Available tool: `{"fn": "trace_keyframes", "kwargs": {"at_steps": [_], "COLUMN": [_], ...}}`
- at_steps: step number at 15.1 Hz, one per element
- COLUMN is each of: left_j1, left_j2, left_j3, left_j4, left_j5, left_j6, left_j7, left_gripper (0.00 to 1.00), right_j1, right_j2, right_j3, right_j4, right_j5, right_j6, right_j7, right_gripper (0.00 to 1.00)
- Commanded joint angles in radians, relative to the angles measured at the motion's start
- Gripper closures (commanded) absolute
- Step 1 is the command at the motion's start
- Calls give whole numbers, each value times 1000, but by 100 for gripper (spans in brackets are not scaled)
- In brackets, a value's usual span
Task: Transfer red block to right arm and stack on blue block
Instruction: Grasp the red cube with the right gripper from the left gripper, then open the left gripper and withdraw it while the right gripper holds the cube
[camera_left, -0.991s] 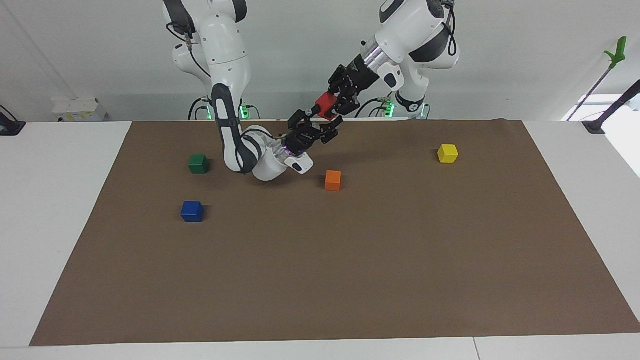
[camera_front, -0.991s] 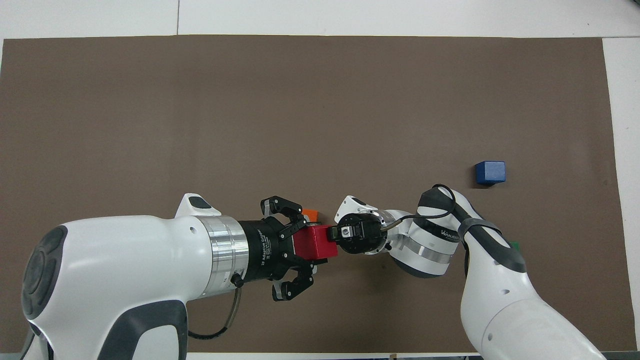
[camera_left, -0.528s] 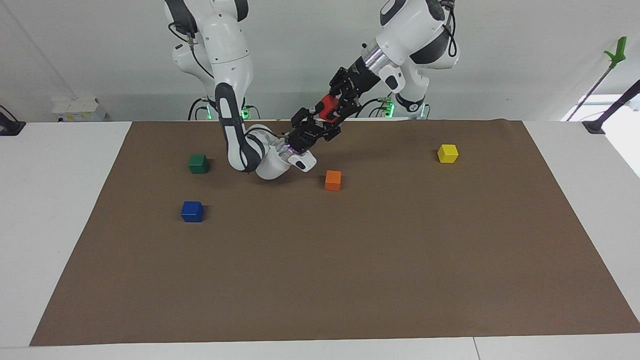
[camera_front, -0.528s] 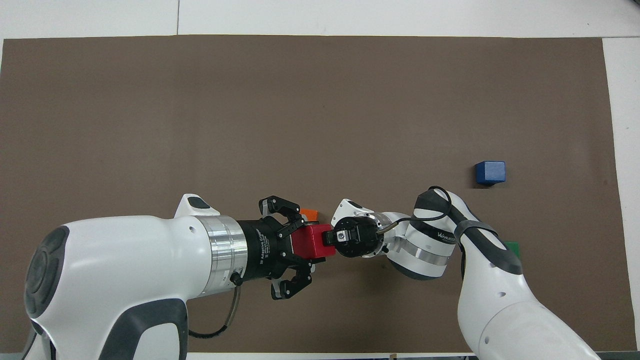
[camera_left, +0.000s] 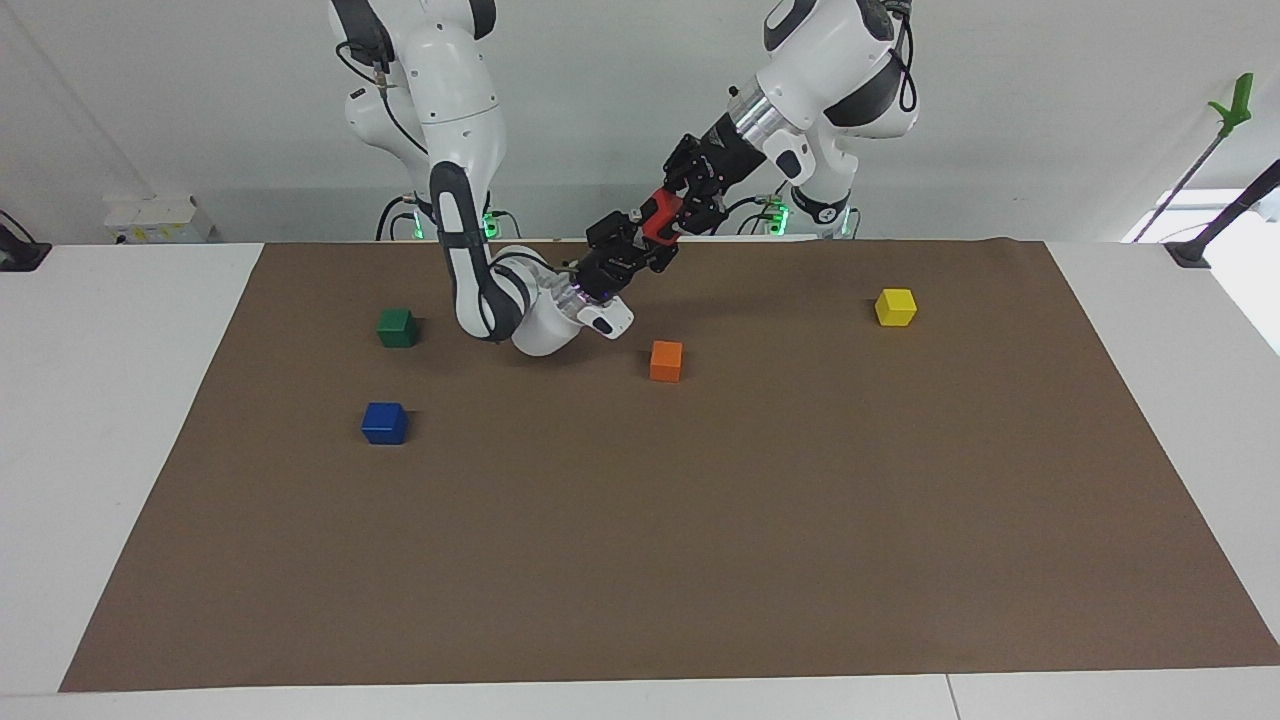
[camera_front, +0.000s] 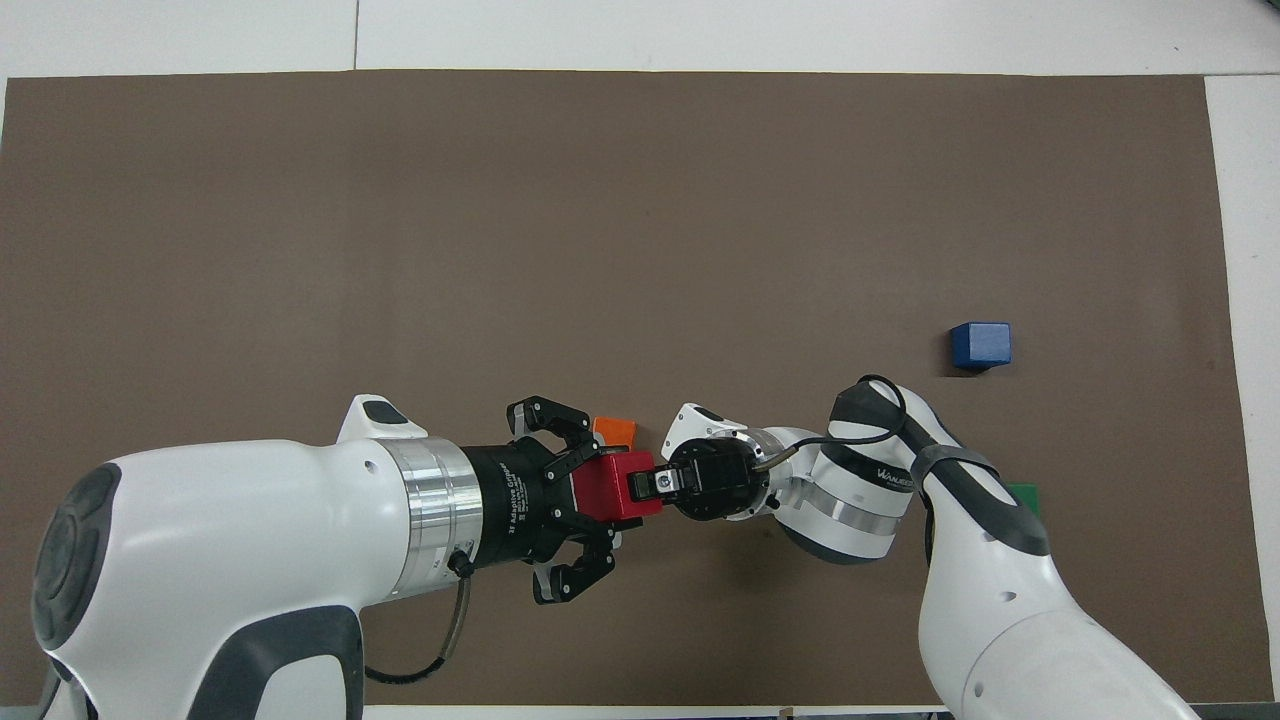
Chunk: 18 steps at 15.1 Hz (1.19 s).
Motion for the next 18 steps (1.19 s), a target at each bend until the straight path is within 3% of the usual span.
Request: {"fn": "trace_keyframes", "kwargs": {"at_steps": [1, 2, 9, 16, 18], "left_j1": [1, 1, 50, 275, 297], "left_j2": [-20, -20, -62, -92, -83], "left_j3": [-5, -5, 1, 0, -2], "left_j4": [-18, -15, -4, -16, -18], "left_j5": [-15, -14, 8, 53, 156], "left_j6": [17, 11, -64, -242, -242], "left_j7": [-2, -8, 24, 435, 530], "left_gripper": [28, 0, 0, 0, 0], "right_j1": [2, 2, 1, -37, -88], "right_j2": [-48, -48, -48, -79, -120], "right_j3": [3, 3, 3, -2, -2], "right_j4": [-24, -24, -18, -16, -16], "right_j5": [3, 3, 3, -26, -115], "right_j6": [38, 38, 38, 84, 142], "right_j7": [50, 50, 51, 100, 138], "right_gripper": [100, 100, 100, 100, 100]}}
